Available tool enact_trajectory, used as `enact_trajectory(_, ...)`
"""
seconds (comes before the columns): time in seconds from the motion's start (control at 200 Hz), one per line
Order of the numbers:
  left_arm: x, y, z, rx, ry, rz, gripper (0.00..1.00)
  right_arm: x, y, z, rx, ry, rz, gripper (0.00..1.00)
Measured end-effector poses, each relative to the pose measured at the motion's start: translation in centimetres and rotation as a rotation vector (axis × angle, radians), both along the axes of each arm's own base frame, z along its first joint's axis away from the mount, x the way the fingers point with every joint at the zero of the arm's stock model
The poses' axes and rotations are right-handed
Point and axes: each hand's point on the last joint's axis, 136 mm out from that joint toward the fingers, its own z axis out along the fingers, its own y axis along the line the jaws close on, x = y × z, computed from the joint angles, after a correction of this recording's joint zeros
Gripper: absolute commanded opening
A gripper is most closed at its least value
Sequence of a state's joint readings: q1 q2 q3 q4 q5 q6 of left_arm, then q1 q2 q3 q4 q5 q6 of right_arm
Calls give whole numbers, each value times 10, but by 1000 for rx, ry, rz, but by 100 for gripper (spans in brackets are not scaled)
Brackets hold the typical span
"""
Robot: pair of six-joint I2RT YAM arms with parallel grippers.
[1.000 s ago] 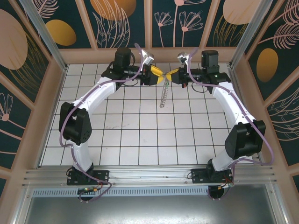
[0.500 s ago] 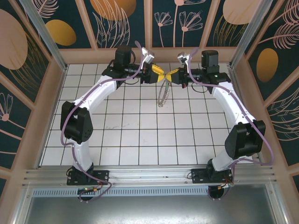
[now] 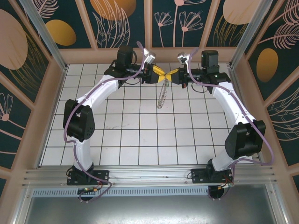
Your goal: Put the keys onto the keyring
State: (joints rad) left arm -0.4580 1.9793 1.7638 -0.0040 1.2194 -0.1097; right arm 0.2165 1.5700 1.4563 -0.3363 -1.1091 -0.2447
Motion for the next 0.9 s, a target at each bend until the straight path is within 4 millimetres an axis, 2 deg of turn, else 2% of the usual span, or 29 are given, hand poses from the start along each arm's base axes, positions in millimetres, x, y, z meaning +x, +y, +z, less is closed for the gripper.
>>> enact_trajectory(0.425,-6,-5,4,-13,-4,-44,37,-2,3,0,0,0,8,0)
enact_trajectory(0.901,-13,-5,3,-19,9,-84,2,-1,2,-1,-1,4,6,0)
